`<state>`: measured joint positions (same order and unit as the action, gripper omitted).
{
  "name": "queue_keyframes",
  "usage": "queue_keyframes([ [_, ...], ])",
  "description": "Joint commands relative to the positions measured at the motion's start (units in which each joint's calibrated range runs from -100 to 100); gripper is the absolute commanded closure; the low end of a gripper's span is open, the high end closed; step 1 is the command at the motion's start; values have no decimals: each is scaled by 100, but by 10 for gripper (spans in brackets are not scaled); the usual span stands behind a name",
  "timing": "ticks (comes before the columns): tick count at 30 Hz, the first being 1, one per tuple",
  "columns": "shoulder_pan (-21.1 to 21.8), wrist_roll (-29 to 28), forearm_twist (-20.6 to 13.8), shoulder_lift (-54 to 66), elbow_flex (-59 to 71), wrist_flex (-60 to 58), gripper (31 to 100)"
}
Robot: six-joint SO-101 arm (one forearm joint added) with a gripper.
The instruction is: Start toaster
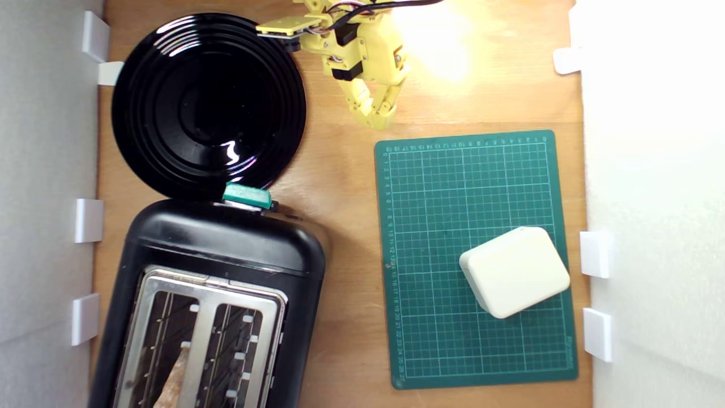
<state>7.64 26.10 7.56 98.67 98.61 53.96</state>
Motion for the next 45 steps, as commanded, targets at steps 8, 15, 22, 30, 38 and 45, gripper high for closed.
queue_keyframes([
  [8,38,-23,-34,25,3,22,988],
  [15,38,-23,-34,25,3,22,988],
  [22,38,-23,-34,25,3,22,988],
  [30,-18,-23,-34,42,3,22,988],
  [38,-10,-17,-34,58,3,22,988],
  [45,22,-17,-24,58,3,22,988],
])
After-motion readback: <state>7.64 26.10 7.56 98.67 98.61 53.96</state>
